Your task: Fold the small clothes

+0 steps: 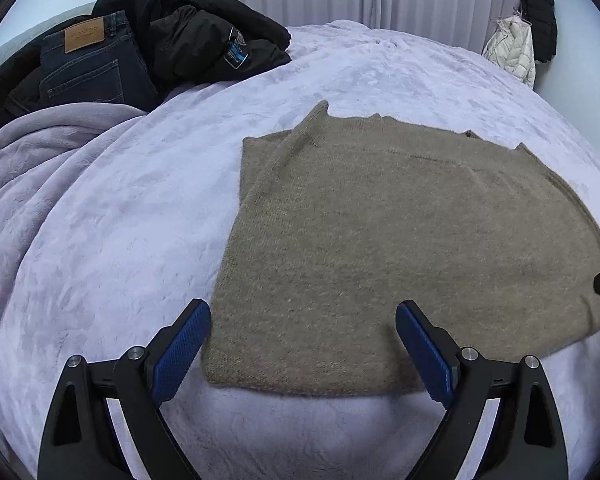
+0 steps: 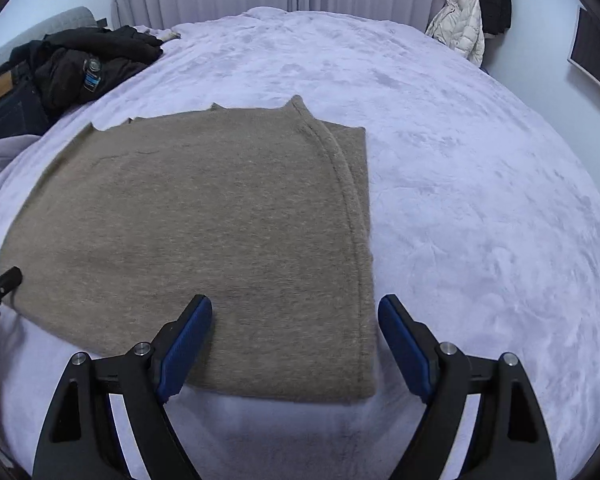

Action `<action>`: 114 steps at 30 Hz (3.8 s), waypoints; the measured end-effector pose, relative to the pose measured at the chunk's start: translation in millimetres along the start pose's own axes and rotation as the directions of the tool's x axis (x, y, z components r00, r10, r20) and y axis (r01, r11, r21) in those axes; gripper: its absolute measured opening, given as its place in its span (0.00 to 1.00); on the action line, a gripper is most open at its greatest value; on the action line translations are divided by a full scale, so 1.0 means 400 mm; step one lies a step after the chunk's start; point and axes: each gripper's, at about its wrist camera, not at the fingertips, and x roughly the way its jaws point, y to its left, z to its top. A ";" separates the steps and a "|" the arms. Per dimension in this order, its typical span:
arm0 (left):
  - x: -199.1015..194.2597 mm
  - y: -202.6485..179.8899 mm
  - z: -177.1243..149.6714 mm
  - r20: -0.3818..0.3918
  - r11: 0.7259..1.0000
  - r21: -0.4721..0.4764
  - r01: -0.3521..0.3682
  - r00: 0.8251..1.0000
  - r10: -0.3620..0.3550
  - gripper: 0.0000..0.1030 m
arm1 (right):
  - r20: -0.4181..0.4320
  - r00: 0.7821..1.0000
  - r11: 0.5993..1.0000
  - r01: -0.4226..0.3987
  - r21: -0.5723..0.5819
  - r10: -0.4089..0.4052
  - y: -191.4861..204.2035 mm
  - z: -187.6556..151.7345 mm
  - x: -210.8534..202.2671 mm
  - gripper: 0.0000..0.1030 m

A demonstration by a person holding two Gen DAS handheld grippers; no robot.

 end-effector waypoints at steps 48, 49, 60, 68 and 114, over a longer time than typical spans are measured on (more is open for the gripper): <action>0.382 -0.108 0.346 -0.142 0.996 -0.083 0.019 0.989 -0.031 1.00 | -0.130 0.988 0.995 0.085 0.051 -0.078 0.061 0.383 0.391 0.86; 0.384 -0.095 0.343 -0.129 0.996 -0.083 0.022 0.991 -0.033 1.00 | -0.126 0.991 0.995 0.060 0.083 -0.050 0.036 0.382 0.393 0.86; 0.187 0.014 0.254 -0.043 0.995 -0.074 0.069 0.996 -0.073 1.00 | -0.031 0.999 0.996 0.040 0.079 -0.038 0.003 0.313 0.235 0.87; 0.245 0.193 0.146 -0.162 0.937 -0.315 0.154 0.963 -0.213 1.00 | -0.028 1.000 1.000 0.009 -0.011 -0.010 0.167 0.299 0.213 0.88; 0.276 0.077 0.155 -0.164 0.946 -0.148 0.287 0.937 -0.309 0.86 | -0.173 0.980 0.993 0.086 -0.083 -0.100 0.332 0.226 0.242 1.00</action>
